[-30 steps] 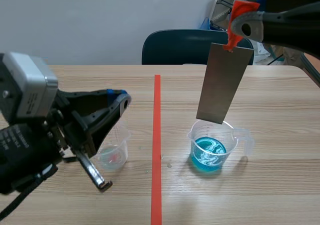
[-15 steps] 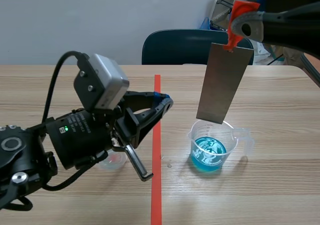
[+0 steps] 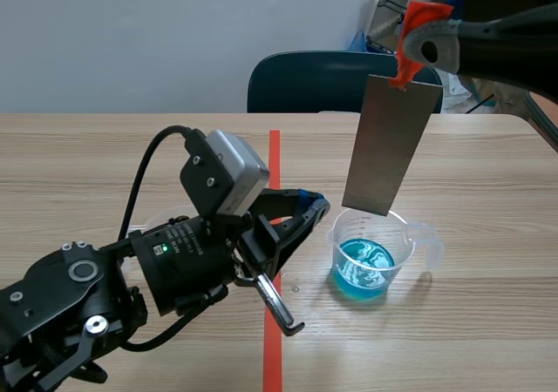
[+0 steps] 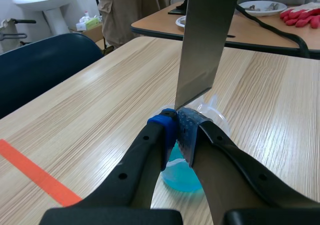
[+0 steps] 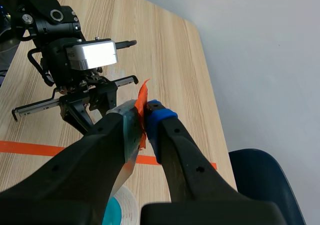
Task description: Do the redox reaction experiment
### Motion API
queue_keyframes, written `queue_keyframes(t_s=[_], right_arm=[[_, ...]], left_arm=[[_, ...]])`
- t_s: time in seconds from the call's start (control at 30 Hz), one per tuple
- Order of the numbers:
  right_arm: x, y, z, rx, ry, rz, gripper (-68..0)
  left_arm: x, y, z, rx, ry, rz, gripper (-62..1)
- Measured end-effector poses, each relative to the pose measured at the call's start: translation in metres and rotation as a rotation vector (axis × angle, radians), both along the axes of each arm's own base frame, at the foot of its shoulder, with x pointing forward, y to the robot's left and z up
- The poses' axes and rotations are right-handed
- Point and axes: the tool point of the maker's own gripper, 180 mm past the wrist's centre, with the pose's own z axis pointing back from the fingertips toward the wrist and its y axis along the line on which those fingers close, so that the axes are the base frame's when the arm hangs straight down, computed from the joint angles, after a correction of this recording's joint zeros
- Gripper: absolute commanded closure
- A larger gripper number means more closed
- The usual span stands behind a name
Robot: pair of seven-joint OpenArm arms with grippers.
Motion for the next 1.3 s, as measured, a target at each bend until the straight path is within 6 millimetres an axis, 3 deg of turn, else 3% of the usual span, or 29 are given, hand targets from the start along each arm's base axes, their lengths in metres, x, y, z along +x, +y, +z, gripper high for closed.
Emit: queue_keyframes(t_s=[0.93,1.1,1.3], right_arm=[[0.0,0.0,0.0,0.0,0.0,0.0,-0.6],[0.0,0.0,0.0,0.0,0.0,0.0,-0.6],[0.0,0.0,0.0,0.0,0.0,0.0,-0.6]], left_arm=[[0.0,-0.002,0.002,-0.011,-0.001,0.001,-2.7],[-0.004,0.007,0.002,-0.017,-0.02,-0.004,-2.7],[-0.01,0.036,-0.007,0.015,-0.004,0.041,-2.7]])
